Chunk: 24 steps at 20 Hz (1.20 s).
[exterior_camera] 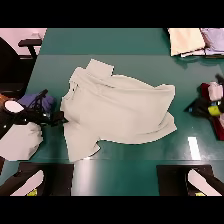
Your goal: Fold the shirts.
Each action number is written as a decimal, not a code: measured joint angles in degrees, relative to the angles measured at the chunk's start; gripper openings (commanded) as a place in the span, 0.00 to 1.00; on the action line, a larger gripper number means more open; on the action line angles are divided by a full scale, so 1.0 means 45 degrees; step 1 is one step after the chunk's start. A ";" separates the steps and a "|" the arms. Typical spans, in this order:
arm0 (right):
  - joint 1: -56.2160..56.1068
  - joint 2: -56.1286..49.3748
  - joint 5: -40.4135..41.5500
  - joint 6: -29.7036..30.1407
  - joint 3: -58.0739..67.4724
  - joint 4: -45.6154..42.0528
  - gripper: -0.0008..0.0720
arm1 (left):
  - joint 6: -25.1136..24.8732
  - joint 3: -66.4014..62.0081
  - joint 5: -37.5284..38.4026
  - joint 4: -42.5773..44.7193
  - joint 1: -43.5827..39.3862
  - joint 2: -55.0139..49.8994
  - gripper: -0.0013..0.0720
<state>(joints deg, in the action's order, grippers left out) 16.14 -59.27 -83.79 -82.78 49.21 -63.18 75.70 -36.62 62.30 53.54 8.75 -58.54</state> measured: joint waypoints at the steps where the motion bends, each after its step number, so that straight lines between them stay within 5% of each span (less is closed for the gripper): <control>1: 0.0486 0.0063 0.0024 0.0005 -0.0874 0.0029 0.63 | -0.0044 -0.0209 0.0068 -0.0029 0.0000 0.0000 0.06; 10: -0.0087 0.0233 0.3206 0.0452 -0.4745 0.1948 0.55 | -0.0146 -0.0787 0.0257 -0.0253 0.0000 0.0000 0.06; 12: -0.0850 0.0223 0.3852 0.0452 -0.4668 0.2123 0.20 | -0.0155 -0.0801 0.0262 -0.0262 0.0000 0.0000 0.06; 14: -0.1370 0.0204 0.4221 0.0447 -0.4590 0.2229 0.03 | -0.0160 -0.0806 0.0306 -0.0262 0.0000 0.0015 0.06; 19: -0.1909 0.1054 0.4537 0.0452 -0.4124 0.2297 0.03 | -0.0092 -0.1180 0.0505 -0.0243 0.0000 0.1093 0.06; 24: -0.2011 0.3536 0.3891 0.0568 -0.0102 0.2234 0.03 | 0.0724 -0.4843 0.0840 -0.0175 0.0000 0.3361 0.06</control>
<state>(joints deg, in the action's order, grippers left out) 7.09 -43.35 -66.28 -80.23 48.75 -53.12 78.96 -58.41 66.08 52.75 8.75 -43.42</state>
